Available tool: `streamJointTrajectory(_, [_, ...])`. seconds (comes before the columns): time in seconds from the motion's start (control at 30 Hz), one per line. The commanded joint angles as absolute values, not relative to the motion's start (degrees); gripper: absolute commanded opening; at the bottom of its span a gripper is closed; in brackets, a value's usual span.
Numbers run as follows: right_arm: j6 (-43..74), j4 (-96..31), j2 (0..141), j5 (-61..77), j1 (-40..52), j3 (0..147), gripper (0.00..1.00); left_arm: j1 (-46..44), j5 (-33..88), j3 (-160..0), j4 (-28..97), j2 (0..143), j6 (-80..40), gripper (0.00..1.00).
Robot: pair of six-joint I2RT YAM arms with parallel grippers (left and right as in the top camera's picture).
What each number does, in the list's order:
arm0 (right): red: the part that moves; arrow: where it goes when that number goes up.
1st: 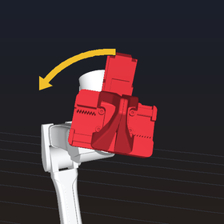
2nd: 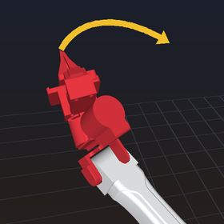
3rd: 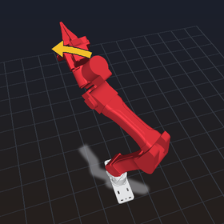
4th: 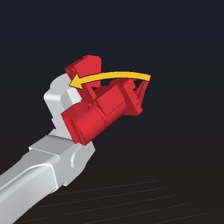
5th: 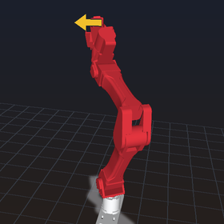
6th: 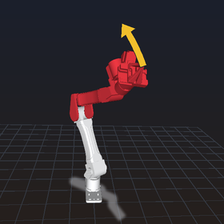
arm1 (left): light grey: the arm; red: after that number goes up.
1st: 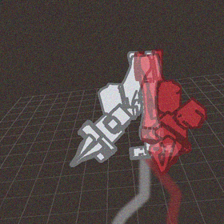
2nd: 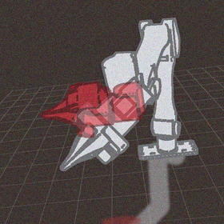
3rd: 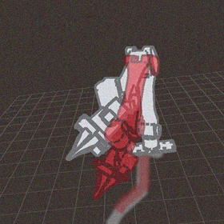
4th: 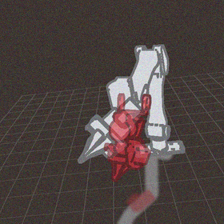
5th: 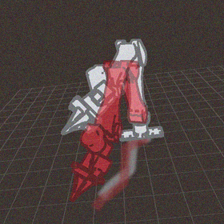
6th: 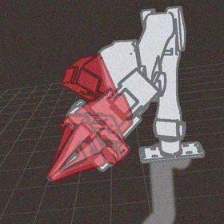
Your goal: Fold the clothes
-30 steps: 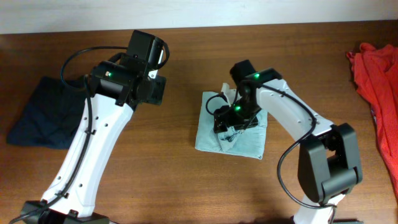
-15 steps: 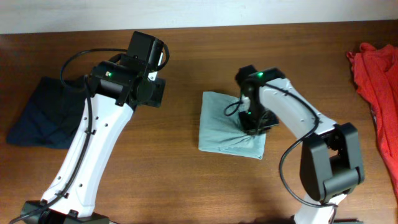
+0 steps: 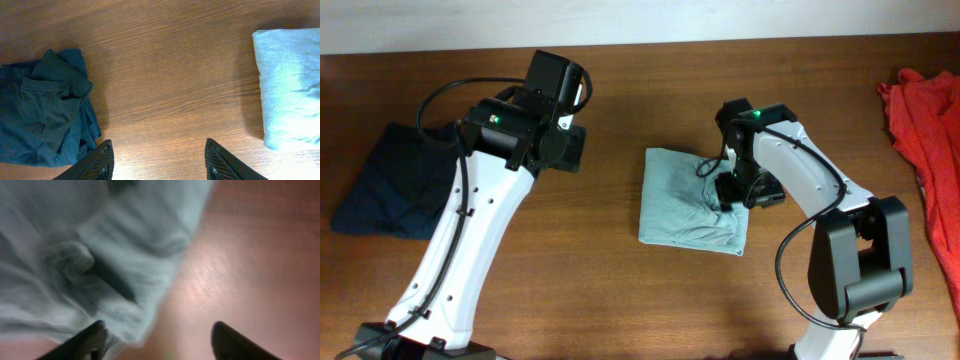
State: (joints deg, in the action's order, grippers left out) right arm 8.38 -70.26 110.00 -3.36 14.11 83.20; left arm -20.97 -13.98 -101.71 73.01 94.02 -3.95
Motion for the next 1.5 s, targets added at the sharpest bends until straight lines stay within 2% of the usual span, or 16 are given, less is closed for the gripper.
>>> streamJointTrajectory(0.0, [8.4,-63.4,109.3,3.6,14.1,83.2,0.8,-20.8,-14.4,-102.5,72.8,93.0,-3.4,0.58])
streamJointTrajectory(0.1, [8.4,-57.1,109.4,8.1,14.1,83.1,0.79,-20.8,-14.4,-102.5,72.8,93.0,-3.4,0.59])
streamJointTrajectory(0.3, [10.2,-54.3,110.2,6.9,14.1,82.9,0.76,-20.8,-14.4,-102.5,73.0,93.0,-3.4,0.58])
streamJointTrajectory(0.4, [10.9,-54.0,111.5,6.9,14.1,82.8,0.69,-20.8,-14.4,-102.5,73.0,93.0,-3.4,0.58])
streamJointTrajectory(0.43, [11.2,-53.8,112.2,7.1,14.1,82.8,0.61,-20.8,-14.4,-102.5,73.0,93.0,-3.4,0.58])
streamJointTrajectory(0.5, [11.2,-53.8,113.0,6.6,14.1,82.8,0.36,-20.8,-14.4,-102.5,73.0,93.0,-3.4,0.59])
streamJointTrajectory(0.53, [11.2,-53.8,113.0,5.4,13.9,82.8,0.29,-20.8,-14.4,-102.5,73.0,93.0,-3.4,0.59])
streamJointTrajectory(0.7, [10.8,-54.6,110.6,-1.8,11.2,84.4,0.05,-20.8,-14.4,-102.5,73.0,93.0,-3.4,0.59])
streamJointTrajectory(0.73, [10.8,-54.5,110.2,-2.7,10.5,84.7,0.04,-20.8,-14.4,-102.5,73.0,93.0,-3.4,0.59])
streamJointTrajectory(0.9, [10.7,-52.1,109.8,-3.2,6.6,85.8,0.04,-20.8,-14.4,-102.5,72.5,93.0,-3.4,0.6])
streamJointTrajectory(1.13, [6.2,-46.8,110.0,-2.0,6.0,85.8,0.05,-20.8,-14.4,-102.5,72.5,93.0,-3.4,0.6])
streamJointTrajectory(1.23, [6.2,-45.6,110.0,-3.2,5.9,85.8,0.13,-20.8,-14.4,-102.5,72.7,93.0,-3.4,0.6])
streamJointTrajectory(1.3, [6.2,-45.8,110.0,-6.0,5.6,85.8,0.24,-20.8,-14.4,-102.5,72.8,93.0,-3.4,0.6])
streamJointTrajectory(1.37, [6.3,-47.0,110.0,-7.7,4.8,85.8,0.43,-20.8,-14.4,-102.5,72.8,93.0,-3.4,0.63])
streamJointTrajectory(1.4, [6.3,-47.8,110.0,-7.8,4.3,85.8,0.47,-20.8,-14.4,-102.5,72.8,93.0,-3.4,0.64])
streamJointTrajectory(1.47, [7.9,-50.4,110.0,-7.2,2.9,85.8,0.5,-20.8,-14.4,-102.5,72.8,93.0,-3.4,0.64])
